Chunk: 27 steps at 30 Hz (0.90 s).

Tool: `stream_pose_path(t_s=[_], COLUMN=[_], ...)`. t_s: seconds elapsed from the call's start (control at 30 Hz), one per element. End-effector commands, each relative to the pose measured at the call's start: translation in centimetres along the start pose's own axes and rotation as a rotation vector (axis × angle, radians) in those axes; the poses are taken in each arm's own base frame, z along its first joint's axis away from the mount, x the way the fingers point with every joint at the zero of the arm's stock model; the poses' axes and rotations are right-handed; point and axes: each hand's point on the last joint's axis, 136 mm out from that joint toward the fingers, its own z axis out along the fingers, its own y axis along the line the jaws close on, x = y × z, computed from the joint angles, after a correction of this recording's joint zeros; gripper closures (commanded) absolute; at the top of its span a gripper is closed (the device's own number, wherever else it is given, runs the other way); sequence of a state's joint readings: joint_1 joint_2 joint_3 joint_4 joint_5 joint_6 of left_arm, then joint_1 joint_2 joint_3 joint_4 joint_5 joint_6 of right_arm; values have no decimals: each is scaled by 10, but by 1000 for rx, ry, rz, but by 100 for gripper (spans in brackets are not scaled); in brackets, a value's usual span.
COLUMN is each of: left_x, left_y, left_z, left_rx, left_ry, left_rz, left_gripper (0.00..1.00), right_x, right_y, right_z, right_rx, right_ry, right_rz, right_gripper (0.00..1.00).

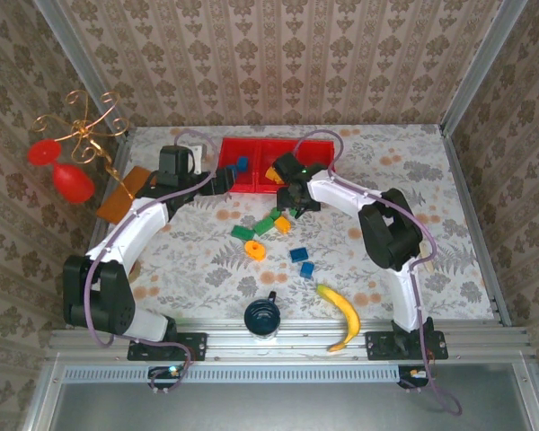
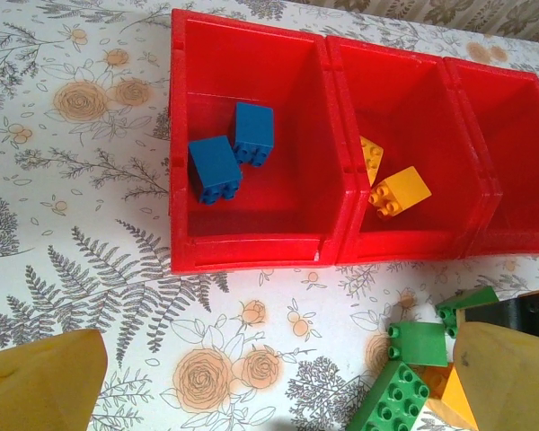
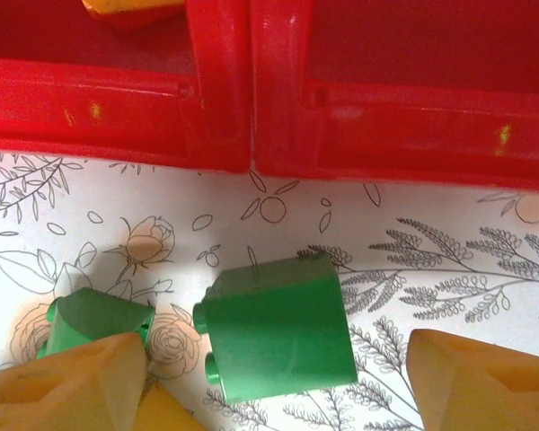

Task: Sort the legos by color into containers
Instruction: Pick up the lego from the center of the table.

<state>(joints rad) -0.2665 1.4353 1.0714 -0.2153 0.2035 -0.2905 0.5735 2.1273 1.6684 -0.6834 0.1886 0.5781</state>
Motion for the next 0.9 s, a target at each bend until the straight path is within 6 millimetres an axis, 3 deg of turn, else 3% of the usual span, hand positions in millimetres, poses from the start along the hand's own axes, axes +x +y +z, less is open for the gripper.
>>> stream_pose_path(t_s=[0.0,0.27,0.87], left_x=[-9,-10,-11], left_y=[3,6,9], left_z=[-9,-10,-11], left_rx=[-15,-26,-33], left_ry=[-42,-45,-48], left_rz=[19,20,1], left_gripper=[0,0,0], right_x=[-1,6,15], right_y=[-3,-10,-10], right_z=[4,11,28], right_rx=[13,25,23], right_ry=[20,43,75], right_rz=[-15,4,9], right_gripper=[25,33,37])
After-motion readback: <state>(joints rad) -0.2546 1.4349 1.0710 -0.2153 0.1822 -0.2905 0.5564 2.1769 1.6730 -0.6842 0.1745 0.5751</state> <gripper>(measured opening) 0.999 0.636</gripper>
